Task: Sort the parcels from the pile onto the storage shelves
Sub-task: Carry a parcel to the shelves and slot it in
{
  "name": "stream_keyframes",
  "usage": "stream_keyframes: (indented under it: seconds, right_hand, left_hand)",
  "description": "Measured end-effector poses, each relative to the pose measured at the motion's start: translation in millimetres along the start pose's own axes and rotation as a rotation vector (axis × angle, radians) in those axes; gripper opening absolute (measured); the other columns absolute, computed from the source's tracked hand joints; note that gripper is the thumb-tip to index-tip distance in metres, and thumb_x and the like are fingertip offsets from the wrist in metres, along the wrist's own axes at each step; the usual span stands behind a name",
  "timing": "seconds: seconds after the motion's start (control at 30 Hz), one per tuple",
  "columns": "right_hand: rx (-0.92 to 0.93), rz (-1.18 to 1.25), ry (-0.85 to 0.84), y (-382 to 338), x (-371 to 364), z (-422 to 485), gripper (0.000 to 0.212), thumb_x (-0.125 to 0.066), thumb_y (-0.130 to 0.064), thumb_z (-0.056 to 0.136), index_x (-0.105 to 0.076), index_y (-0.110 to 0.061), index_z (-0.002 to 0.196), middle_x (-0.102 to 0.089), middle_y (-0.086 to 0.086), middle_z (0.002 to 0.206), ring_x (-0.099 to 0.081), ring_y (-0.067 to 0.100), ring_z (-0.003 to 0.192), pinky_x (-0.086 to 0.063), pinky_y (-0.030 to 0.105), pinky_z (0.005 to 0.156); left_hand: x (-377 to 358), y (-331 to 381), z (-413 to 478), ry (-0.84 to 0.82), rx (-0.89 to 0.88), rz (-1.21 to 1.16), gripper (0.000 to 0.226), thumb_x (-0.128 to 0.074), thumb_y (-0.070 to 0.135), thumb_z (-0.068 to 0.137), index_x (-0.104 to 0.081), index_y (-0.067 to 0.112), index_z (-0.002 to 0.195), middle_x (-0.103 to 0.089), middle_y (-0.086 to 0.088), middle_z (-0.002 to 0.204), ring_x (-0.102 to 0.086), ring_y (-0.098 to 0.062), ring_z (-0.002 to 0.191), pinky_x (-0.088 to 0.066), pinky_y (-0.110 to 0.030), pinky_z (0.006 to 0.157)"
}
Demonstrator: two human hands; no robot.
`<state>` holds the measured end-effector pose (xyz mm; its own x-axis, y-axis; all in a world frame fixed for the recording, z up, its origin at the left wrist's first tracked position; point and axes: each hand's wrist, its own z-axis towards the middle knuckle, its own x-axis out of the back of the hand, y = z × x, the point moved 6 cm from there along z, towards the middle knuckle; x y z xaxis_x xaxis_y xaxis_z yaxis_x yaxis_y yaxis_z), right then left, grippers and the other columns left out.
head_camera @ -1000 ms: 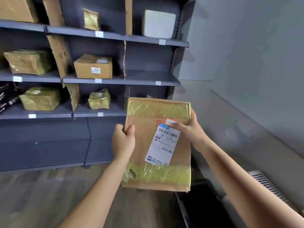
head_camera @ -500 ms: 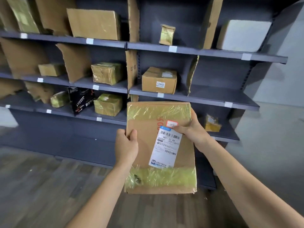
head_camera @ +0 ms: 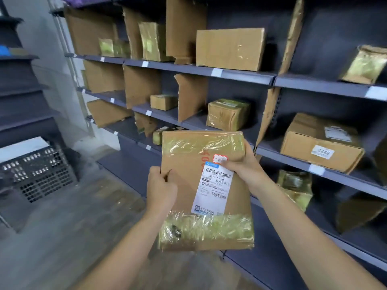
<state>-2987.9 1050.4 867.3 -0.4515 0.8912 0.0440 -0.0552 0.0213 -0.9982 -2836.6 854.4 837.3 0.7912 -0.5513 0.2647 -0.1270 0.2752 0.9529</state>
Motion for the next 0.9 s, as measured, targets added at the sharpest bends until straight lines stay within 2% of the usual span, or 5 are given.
stream_keyframes:
  seconds: [0.13, 0.23, 0.57, 0.73, 0.9]
  right_hand:
    - [-0.005, 0.004, -0.104, -1, -77, 55, 0.085, -0.080, -0.004, 0.078, -0.038, -0.037, 0.143, -0.072, -0.004, 0.116, -0.070, 0.014, 0.104, -0.055, 0.039, 0.091]
    - [0.005, -0.020, -0.146, -1, -139, 93, 0.083, -0.080, -0.004, 0.077, -0.041, -0.037, 0.142, -0.073, -0.005, 0.113, -0.070, 0.014, 0.103, -0.055, 0.041, 0.092]
    - [0.001, -0.051, -0.183, -23, -337, 190, 0.079, -0.082, -0.010, 0.075, -0.043, -0.038, 0.138, -0.074, -0.005, 0.113, -0.071, 0.017, 0.104, -0.053, 0.048, 0.097]
    - [-0.022, -0.044, -0.174, -20, -415, 220, 0.075, -0.080, -0.009, 0.079, -0.043, -0.040, 0.137, -0.073, -0.006, 0.112, -0.071, 0.013, 0.100, -0.056, 0.037, 0.085]
    - [-0.058, -0.027, -0.204, -10, -471, 263, 0.078, -0.080, -0.006, 0.078, -0.043, -0.042, 0.137, -0.074, -0.005, 0.110, -0.072, 0.017, 0.100, -0.055, 0.048, 0.093]
  left_hand:
    - [46, -27, 57, 0.083, 0.040, -0.022, 0.018, -0.052, 0.021, 0.095, -0.039, 0.020, 0.083, -0.053, -0.002, 0.087, -0.052, -0.021, 0.078, -0.041, -0.037, 0.068]
    - [82, -45, 105, 0.125, 0.058, -0.026, 0.017, -0.053, 0.020, 0.095, -0.040, 0.019, 0.083, -0.053, -0.001, 0.086, -0.051, -0.021, 0.077, -0.038, -0.034, 0.065]
    - [209, -94, 280, 0.072, 0.038, 0.018, 0.008, -0.053, 0.014, 0.094, -0.045, 0.017, 0.093, -0.057, -0.006, 0.098, -0.055, -0.025, 0.090, -0.036, -0.033, 0.066]
    - [257, -121, 339, 0.077, 0.053, 0.026, 0.007, -0.052, 0.017, 0.096, -0.047, 0.014, 0.101, -0.056, -0.001, 0.095, -0.054, -0.016, 0.084, -0.036, -0.027, 0.060]
    - [287, -145, 392, 0.068, 0.057, 0.052, 0.006, -0.053, 0.017, 0.096, -0.049, 0.013, 0.098, -0.057, -0.001, 0.091, -0.055, -0.021, 0.087, -0.037, -0.030, 0.063]
